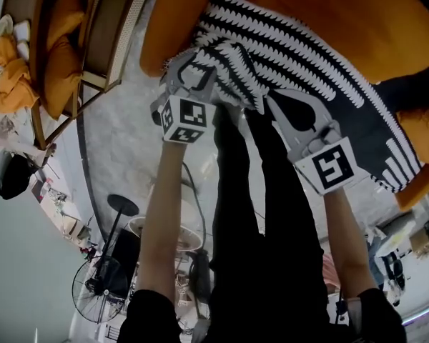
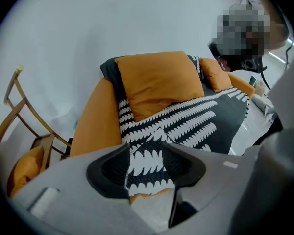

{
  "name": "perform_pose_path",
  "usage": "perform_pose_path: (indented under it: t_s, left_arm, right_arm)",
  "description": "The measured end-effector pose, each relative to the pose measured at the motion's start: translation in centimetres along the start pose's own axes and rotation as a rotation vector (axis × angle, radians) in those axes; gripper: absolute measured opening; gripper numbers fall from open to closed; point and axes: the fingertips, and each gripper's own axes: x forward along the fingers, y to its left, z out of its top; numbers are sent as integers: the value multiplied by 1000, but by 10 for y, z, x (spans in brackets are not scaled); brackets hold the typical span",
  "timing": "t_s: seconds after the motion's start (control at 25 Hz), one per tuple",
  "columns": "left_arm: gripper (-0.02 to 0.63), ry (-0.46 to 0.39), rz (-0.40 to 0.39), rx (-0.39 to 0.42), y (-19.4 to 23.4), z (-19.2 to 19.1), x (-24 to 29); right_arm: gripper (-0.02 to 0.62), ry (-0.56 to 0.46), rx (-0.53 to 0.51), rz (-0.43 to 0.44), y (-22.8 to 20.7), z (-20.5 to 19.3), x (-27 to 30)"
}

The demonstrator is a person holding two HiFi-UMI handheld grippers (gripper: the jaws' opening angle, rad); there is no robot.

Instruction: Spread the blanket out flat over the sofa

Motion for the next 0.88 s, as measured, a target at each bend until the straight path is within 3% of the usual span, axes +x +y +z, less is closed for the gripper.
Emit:
perform_pose_path:
  t_s: [0.2, 0.44, 0.64, 0.72, 0.88]
  left_arm:
    - [258, 59, -36, 73, 4, -11, 17]
    - [261, 172, -78, 144, 10, -31, 33]
    - [158, 219, -95, 167, 10, -37, 38]
    - [107, 211, -93, 166, 8, -35, 35]
    - [73, 160, -75, 118, 6, -29, 26]
  right_arm:
    - [3, 10, 17, 12, -4, -2, 7]
    - [3, 15, 34, 30, -6, -3, 16]
    - [3, 14, 67, 44, -8, -5, 19]
    - [3, 10, 70, 48, -7, -5, 20]
    - [3, 19, 72, 60, -3, -5, 20]
